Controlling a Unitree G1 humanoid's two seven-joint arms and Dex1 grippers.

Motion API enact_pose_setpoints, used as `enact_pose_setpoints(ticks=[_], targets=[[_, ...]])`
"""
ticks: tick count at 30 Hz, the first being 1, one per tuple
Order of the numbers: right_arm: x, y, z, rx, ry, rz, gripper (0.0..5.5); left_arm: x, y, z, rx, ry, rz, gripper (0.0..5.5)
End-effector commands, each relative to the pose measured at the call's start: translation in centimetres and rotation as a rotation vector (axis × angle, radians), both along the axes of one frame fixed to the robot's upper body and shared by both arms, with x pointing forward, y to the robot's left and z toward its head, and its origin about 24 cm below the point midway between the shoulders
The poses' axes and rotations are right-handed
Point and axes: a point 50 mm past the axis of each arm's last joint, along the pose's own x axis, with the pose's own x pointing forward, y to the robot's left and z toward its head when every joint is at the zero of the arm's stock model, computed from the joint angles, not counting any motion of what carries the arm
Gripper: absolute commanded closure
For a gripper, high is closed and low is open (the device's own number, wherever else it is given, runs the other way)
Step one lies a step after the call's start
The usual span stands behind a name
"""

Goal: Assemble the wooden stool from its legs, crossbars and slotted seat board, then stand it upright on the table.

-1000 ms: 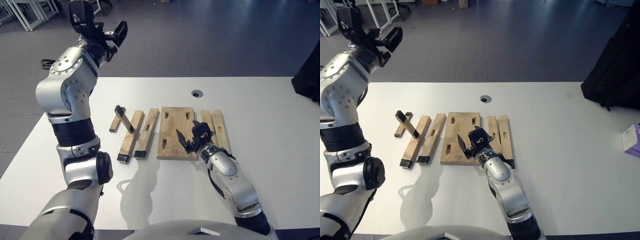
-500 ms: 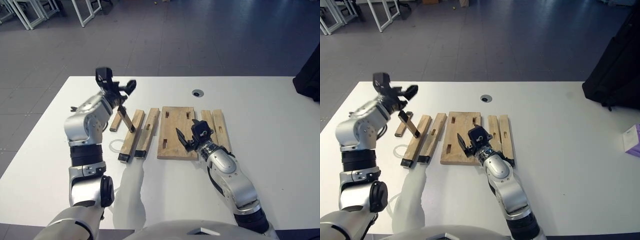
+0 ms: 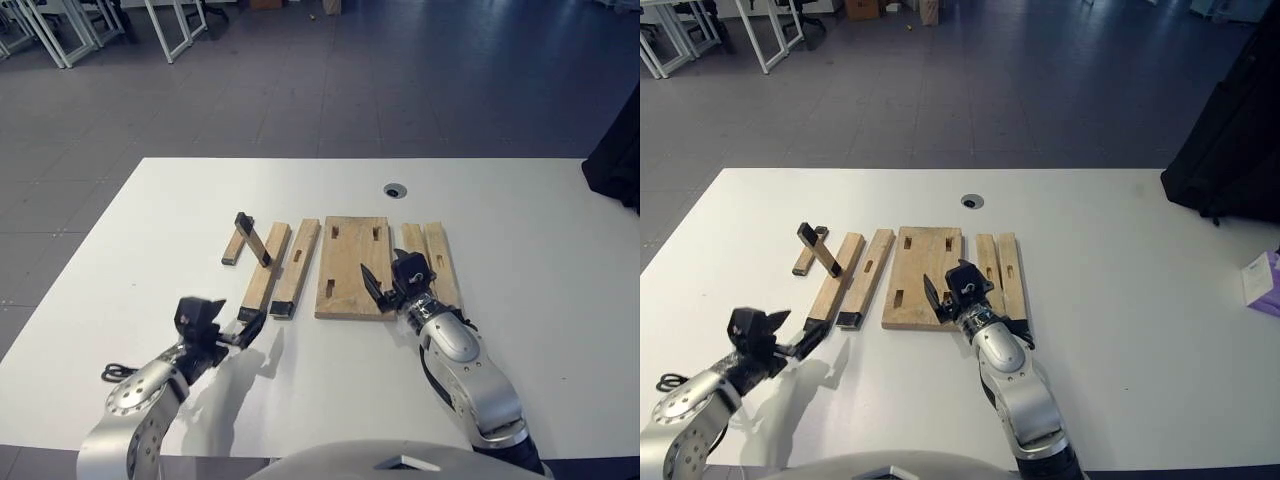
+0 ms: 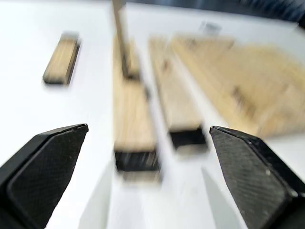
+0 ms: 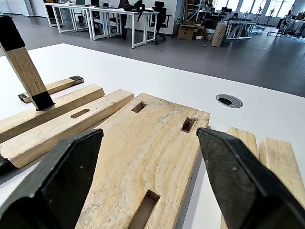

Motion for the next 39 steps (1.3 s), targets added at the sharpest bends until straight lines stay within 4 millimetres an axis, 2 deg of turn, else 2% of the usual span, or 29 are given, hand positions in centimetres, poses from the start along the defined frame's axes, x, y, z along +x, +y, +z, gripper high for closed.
enact_pose_setpoints(ticks=[1,4,7,10,12,16,18,21,25,27,28,32,34,35,37,39], targets=[[-0.1,-0.1,0.0,-0.008,0.006,0.000,1.89,-1.2,1.2,-1.9,0.112,0.072,-0.036,0.78],[-0.1,-0.1,0.0,-0.014,0.004,0.006,1.89,-0.8,0.5,-4.1,0.132,0.115,-0.059,0.78],[0.0,0.0,0.1,-0.018,0.001,0.021,1.89,1.9,-0.2,-5.5,0.197,0.106,0.027,0.78],[0.3,0.1,0.2,-0.024,-0.002,0.063,1.89,3.2,-1.2,-6.0,0.194,0.112,0.107,0.99],[0.4,0.0,0.4,-0.026,-0.004,0.064,1.89,3.1,-1.5,-6.7,0.204,0.151,0.132,1.40],[1.1,-0.8,1.3,-0.002,-0.018,0.020,1.89,0.6,-3.1,-8.4,0.151,0.320,0.041,1.95],[1.7,-1.3,2.3,0.013,-0.040,-0.009,1.89,-0.2,-3.2,-8.8,0.184,0.367,0.028,2.28],[2.6,-2.2,3.5,0.010,-0.075,-0.046,1.89,0.0,-2.5,-9.2,0.232,0.375,0.063,2.83],[3.4,-3.1,4.0,-0.014,-0.090,-0.064,1.89,0.8,-2.0,-9.4,0.263,0.354,0.158,3.43],[3.6,-3.6,4.3,0.002,-0.093,-0.056,1.69,2.2,-1.9,-7.7,0.248,0.232,0.231,3.44],[3.6,-3.8,4.5,0.023,-0.092,-0.038,1.53,3.4,-2.0,-6.0,0.250,0.123,0.240,3.44],[4.6,-5.5,4.7,0.024,-0.017,-0.053,0.93,7.7,-2.2,3.1,0.218,-0.331,0.237,3.44],[5.6,-6.5,5.5,0.133,0.036,-0.093,0.93,9.6,-3.7,7.5,0.075,-0.491,0.156,3.44],[6.0,-6.6,6.3,0.269,0.056,-0.064,0.93,10.5,-4.9,9.0,-0.025,-0.520,0.071,3.44],[6.3,-6.3,8.4,0.529,0.059,0.064,0.93,11.5,-7.0,10.8,-0.249,-0.508,-0.078,3.44],[6.5,-5.6,10.8,0.795,0.081,0.290,0.93,11.7,-9.0,11.6,-0.635,-0.393,-0.287,3.44]])
